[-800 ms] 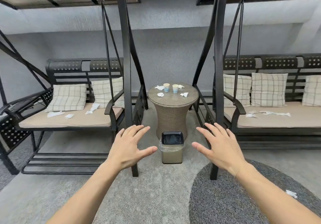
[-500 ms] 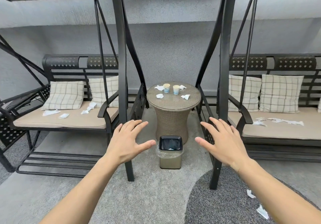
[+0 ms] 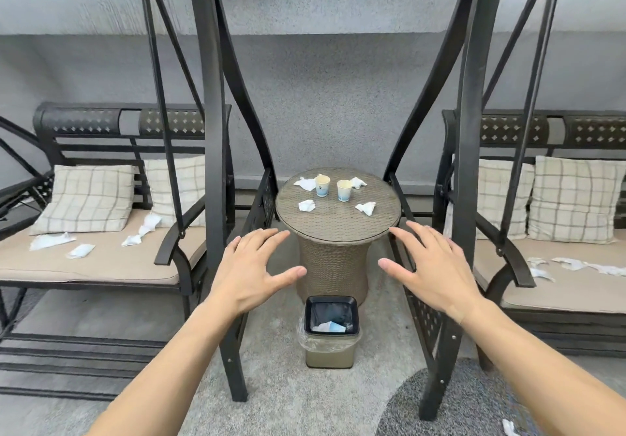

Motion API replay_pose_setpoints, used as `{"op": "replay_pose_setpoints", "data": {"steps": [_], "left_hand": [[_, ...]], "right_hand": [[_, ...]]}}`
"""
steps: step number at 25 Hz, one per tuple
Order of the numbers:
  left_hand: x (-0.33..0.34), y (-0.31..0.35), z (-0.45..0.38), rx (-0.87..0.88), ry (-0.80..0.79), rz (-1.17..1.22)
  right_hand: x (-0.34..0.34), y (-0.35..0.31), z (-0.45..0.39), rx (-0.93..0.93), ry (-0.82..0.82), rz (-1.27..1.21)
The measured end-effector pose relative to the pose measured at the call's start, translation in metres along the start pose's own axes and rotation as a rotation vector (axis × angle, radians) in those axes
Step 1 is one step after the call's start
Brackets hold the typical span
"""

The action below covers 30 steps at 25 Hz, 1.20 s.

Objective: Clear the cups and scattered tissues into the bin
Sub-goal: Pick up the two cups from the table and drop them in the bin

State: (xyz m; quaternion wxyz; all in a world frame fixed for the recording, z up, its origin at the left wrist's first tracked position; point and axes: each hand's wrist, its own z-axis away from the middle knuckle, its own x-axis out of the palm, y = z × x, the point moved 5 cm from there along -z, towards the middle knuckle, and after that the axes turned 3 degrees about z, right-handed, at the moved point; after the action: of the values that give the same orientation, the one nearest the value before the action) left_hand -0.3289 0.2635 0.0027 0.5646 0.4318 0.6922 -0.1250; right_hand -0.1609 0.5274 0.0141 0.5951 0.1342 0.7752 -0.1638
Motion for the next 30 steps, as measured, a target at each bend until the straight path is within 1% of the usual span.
{"op": "replay_pose_setpoints", "data": {"steps": [4, 9, 16, 21, 26, 30], "left_hand": [[0.020, -0.042, -0.082, 0.035, -0.022, 0.021], [0.043, -0.071, -0.168, 0.055, -0.027, 0.042], [0.087, -0.085, -0.277, 0.068, -0.009, 0.018], [0.124, -0.083, -0.363, 0.046, -0.005, -0.006], [0.159, -0.083, -0.425, -0.024, -0.045, -0.023], [0.181, -0.096, -0.460, -0.067, -0.067, -0.031]], "right_hand": [[0.029, 0.001, -0.073, 0.047, -0.035, -0.012], [0.049, 0.015, -0.149, 0.085, -0.047, -0.020], [0.088, 0.050, -0.266, 0.056, -0.012, -0.075], [0.111, 0.094, -0.362, 0.022, -0.011, -0.106], [0.131, 0.127, -0.441, -0.021, -0.065, -0.132], [0.162, 0.137, -0.480, -0.029, -0.116, -0.155]]}}
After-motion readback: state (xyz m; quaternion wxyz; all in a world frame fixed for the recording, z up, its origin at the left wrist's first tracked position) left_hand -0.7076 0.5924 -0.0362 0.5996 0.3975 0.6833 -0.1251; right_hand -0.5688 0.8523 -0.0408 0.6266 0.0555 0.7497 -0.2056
